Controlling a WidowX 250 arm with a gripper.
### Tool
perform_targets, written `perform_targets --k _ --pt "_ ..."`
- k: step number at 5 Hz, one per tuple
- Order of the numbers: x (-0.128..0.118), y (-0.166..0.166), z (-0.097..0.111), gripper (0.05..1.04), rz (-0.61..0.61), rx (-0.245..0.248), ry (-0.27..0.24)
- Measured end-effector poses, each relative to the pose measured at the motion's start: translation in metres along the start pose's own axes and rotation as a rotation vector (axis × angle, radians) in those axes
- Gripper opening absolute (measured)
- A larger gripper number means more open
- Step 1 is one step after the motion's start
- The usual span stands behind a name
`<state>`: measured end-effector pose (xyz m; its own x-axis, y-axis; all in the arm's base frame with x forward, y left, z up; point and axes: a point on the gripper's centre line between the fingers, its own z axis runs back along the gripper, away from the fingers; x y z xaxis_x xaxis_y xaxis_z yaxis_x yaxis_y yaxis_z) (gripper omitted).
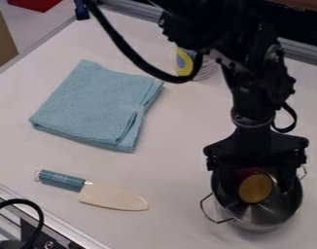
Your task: Take the red object out of the cooking pot
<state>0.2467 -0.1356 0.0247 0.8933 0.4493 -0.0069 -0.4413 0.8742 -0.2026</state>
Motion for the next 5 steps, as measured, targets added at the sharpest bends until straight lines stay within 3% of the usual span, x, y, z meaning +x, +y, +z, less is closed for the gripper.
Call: perform_targets --k 1,2,3,4,5 --pt "0.0 0.006 -0.014 1.0 0.035 0.074 0.001" --pt "0.0 0.006 -0.013 0.953 0.042 0.086 0.011" --pt "-0.001 0.005 -0.013 0.798 0.019 0.095 0.025" --pt "-0.003 0.006 -0.012 0.798 0.006 0.096 0.038" --pt "-0.003 -0.001 0.009 0.797 -0.016 0.044 0.035"
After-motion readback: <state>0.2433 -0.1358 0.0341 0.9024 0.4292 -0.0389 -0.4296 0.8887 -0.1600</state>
